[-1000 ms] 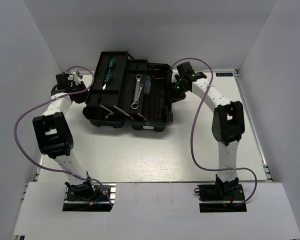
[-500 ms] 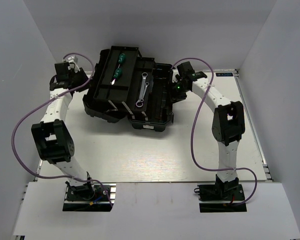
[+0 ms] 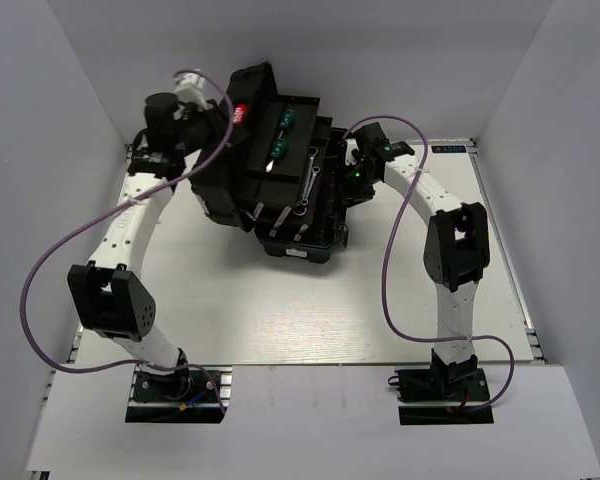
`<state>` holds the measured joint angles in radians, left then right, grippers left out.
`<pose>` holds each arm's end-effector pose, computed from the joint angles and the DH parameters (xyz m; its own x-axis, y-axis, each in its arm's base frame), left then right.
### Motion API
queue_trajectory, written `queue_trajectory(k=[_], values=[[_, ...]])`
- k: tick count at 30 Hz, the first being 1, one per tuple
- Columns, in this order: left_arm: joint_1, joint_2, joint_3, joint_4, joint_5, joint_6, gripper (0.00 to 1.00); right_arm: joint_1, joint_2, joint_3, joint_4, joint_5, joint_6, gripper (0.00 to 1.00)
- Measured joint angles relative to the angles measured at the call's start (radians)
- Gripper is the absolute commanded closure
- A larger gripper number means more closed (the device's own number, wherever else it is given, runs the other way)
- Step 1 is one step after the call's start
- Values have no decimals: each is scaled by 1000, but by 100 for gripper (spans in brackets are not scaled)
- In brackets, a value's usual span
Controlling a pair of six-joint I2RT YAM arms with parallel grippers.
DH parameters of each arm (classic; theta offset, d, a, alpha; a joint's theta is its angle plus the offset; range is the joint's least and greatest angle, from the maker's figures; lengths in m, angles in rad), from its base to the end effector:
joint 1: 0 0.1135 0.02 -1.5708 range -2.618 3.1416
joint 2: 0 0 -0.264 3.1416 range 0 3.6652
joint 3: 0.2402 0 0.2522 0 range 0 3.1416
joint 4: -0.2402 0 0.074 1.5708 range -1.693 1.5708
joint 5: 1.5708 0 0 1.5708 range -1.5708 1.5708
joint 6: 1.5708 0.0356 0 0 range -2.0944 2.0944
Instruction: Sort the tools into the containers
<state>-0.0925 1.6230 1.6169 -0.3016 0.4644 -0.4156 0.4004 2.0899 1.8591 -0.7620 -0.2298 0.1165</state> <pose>0.3769 -0.0510 0.4036 -0.4808 -0.3179 -0.8171 0.3427 0.7897 -0.5089 0.4228 0.1878 0.2541 -0.8235 -0.2257 -0.5205 -0.4011 0.8804 0.2530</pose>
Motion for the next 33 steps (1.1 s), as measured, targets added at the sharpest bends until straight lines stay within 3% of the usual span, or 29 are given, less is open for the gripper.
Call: queue_trajectory(k=[7, 16, 22, 25, 28, 31, 32, 33], values=[[-224, 35, 1, 49, 173, -79, 100, 8, 2, 4, 0, -5, 0, 100], [-289, 92, -47, 68, 196, -109, 100, 42, 0, -6, 34, -20, 0, 100], [-290, 139, 117, -67, 130, -49, 100, 48, -6, -28, 68, -28, 0, 100], [-267, 120, 216, -135, 37, -6, 100, 48, -10, -36, 77, -29, 0, 100], [-219, 40, 207, -185, -106, 5, 100, 48, -13, -42, 82, -29, 0, 100], [-126, -58, 152, -225, -234, -10, 85, 46, -18, -52, 90, -29, 0, 100], [-83, -87, 127, -232, -266, -18, 73, 45, -21, -58, 97, -31, 0, 100], [-45, -106, 108, -242, -288, -23, 68, 44, -23, -64, 103, -33, 0, 100]])
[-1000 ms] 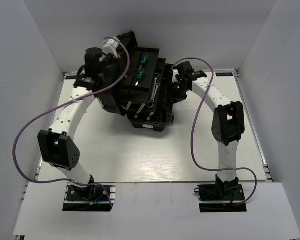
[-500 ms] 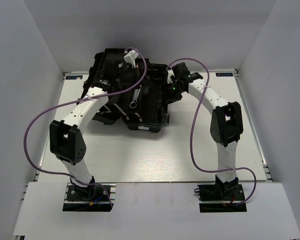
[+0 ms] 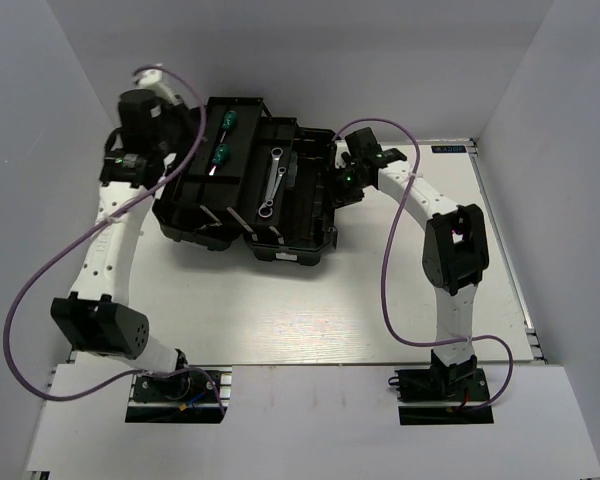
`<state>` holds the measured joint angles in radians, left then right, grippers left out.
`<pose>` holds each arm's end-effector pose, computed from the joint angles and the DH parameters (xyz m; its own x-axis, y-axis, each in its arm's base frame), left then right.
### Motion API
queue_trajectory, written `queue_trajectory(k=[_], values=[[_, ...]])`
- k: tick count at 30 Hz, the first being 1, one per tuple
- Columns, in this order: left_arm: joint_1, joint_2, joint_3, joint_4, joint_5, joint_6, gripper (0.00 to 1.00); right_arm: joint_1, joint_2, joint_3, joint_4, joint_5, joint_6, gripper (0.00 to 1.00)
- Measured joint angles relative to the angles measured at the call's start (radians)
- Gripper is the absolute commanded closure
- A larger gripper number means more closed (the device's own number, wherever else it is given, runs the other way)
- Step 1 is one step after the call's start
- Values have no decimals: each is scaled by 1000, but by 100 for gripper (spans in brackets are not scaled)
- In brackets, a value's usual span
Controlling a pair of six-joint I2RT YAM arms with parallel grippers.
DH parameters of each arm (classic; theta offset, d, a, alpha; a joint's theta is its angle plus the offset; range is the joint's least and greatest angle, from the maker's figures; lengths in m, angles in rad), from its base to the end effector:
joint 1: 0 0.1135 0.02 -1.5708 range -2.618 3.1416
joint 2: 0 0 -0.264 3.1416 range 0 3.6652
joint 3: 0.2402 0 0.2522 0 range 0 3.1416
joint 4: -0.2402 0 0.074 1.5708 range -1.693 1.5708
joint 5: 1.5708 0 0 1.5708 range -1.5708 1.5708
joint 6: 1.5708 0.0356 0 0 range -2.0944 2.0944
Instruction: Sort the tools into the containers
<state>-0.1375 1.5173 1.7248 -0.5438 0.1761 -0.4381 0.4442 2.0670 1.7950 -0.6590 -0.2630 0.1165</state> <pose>0.3321 -0.0523 0.4503 -0.4228 -0.3631 -0.8303 0.1319 0.8818 -0.4528 0.4136 0.2071 0.2507 -0.7840 -0.2488 -0.5687 -0.4671 0.8398 0.2765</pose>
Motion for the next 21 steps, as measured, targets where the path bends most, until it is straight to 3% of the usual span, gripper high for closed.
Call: queue_trajectory(k=[6, 12, 21], values=[[214, -4, -122, -38, -106, -42, 48, -19, -15, -37, 34, -36, 0, 100], [286, 65, -136, -31, -82, -43, 35, -34, -26, -43, 26, -82, -54, 100], [344, 162, -156, 0, -40, 6, 33, -43, -26, -43, 25, -98, -68, 100]])
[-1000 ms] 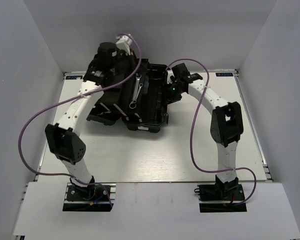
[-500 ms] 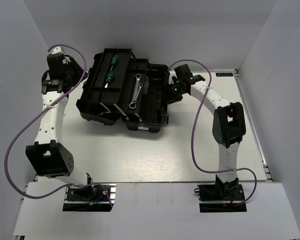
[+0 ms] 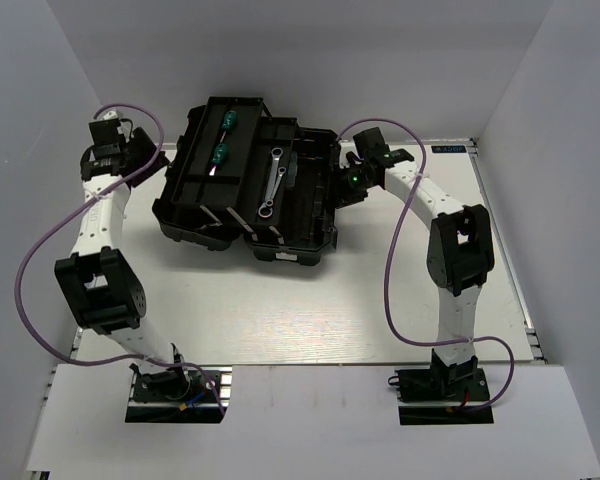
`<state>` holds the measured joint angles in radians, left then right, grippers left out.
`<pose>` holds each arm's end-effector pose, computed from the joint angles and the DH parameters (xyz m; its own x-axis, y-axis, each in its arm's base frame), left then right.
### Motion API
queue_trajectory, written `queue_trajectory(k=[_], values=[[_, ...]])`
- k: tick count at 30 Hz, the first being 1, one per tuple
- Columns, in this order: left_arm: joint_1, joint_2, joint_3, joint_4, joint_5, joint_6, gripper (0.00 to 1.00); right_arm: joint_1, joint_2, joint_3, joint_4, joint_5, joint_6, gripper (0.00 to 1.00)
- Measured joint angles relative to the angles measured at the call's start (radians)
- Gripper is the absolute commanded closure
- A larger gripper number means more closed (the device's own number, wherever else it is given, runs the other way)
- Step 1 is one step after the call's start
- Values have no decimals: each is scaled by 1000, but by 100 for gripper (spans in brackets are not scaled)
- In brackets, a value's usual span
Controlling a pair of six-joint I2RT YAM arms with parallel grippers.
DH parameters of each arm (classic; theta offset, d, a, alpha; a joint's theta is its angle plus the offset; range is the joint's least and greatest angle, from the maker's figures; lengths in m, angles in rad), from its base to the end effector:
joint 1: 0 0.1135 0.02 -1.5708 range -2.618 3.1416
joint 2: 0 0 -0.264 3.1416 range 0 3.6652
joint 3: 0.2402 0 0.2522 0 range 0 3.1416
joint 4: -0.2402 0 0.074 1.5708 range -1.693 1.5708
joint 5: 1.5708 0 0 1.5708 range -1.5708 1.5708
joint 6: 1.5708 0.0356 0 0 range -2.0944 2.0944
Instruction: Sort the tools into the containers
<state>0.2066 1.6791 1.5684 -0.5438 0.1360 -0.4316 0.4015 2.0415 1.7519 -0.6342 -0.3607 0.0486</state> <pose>0.3781 0.0743 0.3420 -0.5002 -0.5283 -0.6861 -0.3382 0.8486 -0.4068 0.4151 0.1899 0.2507 -0.7609 -0.2736 -0.5884 -0.5251 0.7923 0.3105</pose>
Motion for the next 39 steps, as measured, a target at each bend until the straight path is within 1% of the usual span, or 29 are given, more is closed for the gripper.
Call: queue_trajectory(k=[7, 14, 15, 17, 18, 20, 21, 22, 28, 32, 39], values=[[-2, 120, -1, 31, 71, 45, 33, -2, 1, 0, 0, -7, 0, 100], [-10, 216, 6, 40, 109, 78, 33, -2, 2, 0, 0, -12, 0, 100], [-13, 225, 10, 41, 112, 82, 41, -2, 2, 0, 0, -13, 0, 100], [-19, 235, 15, 41, 113, 92, 61, -2, 3, 0, 0, -15, 0, 100], [-21, 235, 20, 32, 110, 119, 77, -2, 3, 0, -1, -17, 0, 100], [-21, 235, 22, 31, 111, 125, 88, -2, 4, 0, -1, -20, 0, 100], [-22, 235, 22, 30, 110, 128, 96, -2, 4, 0, -1, -21, 0, 100], [-24, 234, 23, 28, 107, 132, 99, -3, 5, 2, -2, -22, 0, 100], [-41, 219, 24, 16, 66, 156, 100, -3, 20, 27, -27, -27, -2, 100], [-65, 193, 29, -23, 7, 163, 100, -8, 29, 45, -51, -27, -6, 100], [-159, 138, 137, -139, -147, 198, 100, -10, 35, 61, -74, -20, -9, 100]])
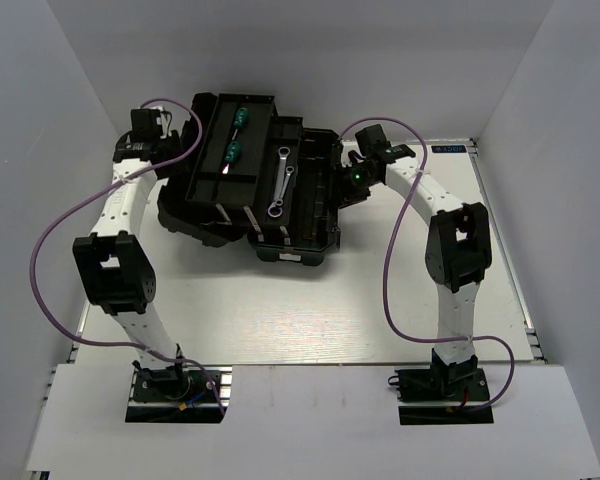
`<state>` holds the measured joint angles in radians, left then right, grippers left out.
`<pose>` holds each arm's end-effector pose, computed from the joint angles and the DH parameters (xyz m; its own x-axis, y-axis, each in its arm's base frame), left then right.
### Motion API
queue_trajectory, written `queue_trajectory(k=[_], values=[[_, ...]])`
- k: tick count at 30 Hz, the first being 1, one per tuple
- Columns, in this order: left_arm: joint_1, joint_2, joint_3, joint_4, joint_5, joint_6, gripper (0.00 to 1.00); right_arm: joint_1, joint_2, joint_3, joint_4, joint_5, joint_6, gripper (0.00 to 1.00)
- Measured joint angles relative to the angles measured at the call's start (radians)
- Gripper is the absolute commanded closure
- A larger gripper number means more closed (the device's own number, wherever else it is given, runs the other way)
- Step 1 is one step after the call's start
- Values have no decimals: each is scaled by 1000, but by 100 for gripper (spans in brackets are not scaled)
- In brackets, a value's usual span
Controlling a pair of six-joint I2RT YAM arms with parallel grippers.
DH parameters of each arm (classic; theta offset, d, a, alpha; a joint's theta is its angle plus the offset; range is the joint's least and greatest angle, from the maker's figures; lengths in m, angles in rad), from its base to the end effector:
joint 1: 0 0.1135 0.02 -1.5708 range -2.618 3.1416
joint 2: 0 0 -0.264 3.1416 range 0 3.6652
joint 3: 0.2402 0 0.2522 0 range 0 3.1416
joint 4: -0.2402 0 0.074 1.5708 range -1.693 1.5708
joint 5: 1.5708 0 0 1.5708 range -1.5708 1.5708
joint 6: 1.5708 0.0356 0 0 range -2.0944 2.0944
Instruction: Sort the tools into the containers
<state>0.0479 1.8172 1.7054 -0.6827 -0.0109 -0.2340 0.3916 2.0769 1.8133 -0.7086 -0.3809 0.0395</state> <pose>0.4108 0.0201 0.3236 -0.6804 -0.2647 -0.6834 -0.2192 0.9633 -0.1549 0.4205 0.1880 0.2501 -0.7846 -0.2843 -0.5509 -0.5173 0.7900 0.3291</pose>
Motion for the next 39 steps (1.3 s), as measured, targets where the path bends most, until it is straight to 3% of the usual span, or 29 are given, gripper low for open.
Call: queue_trajectory(k=[10, 24, 39], values=[[-169, -7, 172, -108, -209, 75, 100, 6, 3, 16, -29, 28, -3, 100], [-501, 109, 407, -190, -669, 176, 100, 20, -2, 24, -52, 82, 26, 100], [-669, 213, 546, -215, -830, 208, 100, 20, -15, 11, -54, 100, 47, 100]])
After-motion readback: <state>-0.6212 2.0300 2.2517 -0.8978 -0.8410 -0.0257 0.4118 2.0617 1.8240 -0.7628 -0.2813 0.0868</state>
